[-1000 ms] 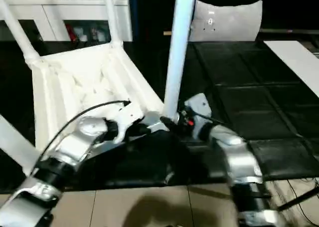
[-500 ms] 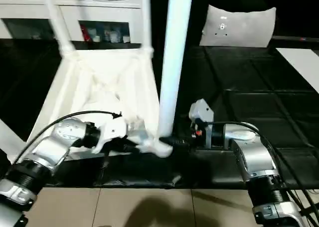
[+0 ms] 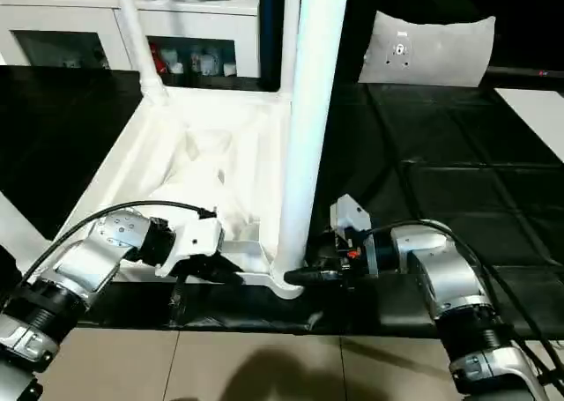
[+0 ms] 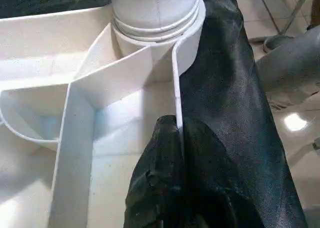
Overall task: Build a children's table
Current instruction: Rotate leg to tighten
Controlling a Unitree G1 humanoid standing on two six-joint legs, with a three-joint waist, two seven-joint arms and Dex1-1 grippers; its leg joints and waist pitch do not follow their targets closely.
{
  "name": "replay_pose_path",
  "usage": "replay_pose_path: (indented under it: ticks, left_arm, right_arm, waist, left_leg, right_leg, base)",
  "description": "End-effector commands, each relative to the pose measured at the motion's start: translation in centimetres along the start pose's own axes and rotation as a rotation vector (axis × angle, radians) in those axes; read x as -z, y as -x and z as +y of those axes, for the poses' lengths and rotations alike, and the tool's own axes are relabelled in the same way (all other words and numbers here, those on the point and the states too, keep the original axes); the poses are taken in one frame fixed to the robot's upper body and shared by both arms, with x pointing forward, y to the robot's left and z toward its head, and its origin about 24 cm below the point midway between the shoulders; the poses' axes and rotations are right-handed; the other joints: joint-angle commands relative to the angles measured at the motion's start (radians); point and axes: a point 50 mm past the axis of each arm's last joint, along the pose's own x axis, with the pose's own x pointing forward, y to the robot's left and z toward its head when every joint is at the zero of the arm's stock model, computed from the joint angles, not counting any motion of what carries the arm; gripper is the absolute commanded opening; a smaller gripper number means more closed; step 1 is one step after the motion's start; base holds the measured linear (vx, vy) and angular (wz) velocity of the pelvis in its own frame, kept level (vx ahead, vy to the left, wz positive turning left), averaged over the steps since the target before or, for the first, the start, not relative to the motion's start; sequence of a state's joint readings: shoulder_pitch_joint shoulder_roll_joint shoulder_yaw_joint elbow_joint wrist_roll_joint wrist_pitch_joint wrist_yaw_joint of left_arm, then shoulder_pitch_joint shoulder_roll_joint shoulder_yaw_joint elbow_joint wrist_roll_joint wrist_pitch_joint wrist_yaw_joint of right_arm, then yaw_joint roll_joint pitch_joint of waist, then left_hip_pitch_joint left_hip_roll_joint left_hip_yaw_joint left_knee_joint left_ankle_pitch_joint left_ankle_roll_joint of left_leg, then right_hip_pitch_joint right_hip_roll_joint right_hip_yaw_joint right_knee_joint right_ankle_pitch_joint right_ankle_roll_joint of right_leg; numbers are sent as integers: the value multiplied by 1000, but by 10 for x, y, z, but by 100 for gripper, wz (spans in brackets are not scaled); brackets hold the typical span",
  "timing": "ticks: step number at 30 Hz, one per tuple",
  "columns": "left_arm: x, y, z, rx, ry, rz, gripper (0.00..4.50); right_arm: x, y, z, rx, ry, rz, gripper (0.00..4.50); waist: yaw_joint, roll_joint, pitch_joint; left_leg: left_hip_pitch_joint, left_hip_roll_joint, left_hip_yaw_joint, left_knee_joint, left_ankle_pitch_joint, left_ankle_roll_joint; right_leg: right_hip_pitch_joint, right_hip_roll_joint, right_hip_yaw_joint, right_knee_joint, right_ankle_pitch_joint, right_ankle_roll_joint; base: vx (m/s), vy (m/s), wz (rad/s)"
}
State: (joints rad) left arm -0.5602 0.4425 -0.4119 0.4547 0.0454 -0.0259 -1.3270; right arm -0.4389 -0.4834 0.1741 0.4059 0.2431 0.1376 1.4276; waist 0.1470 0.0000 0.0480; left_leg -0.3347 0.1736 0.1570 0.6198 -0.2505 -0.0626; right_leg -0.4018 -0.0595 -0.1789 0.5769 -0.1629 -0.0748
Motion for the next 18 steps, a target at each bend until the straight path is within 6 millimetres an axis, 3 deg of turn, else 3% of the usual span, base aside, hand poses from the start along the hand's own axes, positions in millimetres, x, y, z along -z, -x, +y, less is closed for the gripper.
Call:
replay_pose_path:
  ticks: [1, 8, 18]
  left_arm:
    - [-9, -6, -1, 73, -71, 22, 0]
    - [-8, -5, 0, 67, -70, 25, 0]
    - [-11, -7, 8, -11, 19, -19, 0]
  right_arm:
    - [-5, -2, 0, -32, 26, -3, 265]
    - [-4, -3, 0, -60, 20, -8, 202]
    - [-4, -9, 9, -63, -20, -65, 191]
  waist:
    - [-5, -8, -71]
    - [-5, -10, -71]
    - [-1, -8, -72]
  left_leg:
    - [-10, 66, -14, -66, 29, 109]
    - [-11, 67, -15, -66, 33, 111]
    - [-9, 67, -14, -66, 33, 106]
  right_leg:
    - [74, -112, 81, -80, -345, 31]
    - [73, -112, 80, -79, -345, 33]
    - [73, -112, 80, -83, -348, 35]
  base:
    - [0, 0, 0]
    - [0, 0, 0]
    - [0, 0, 0]
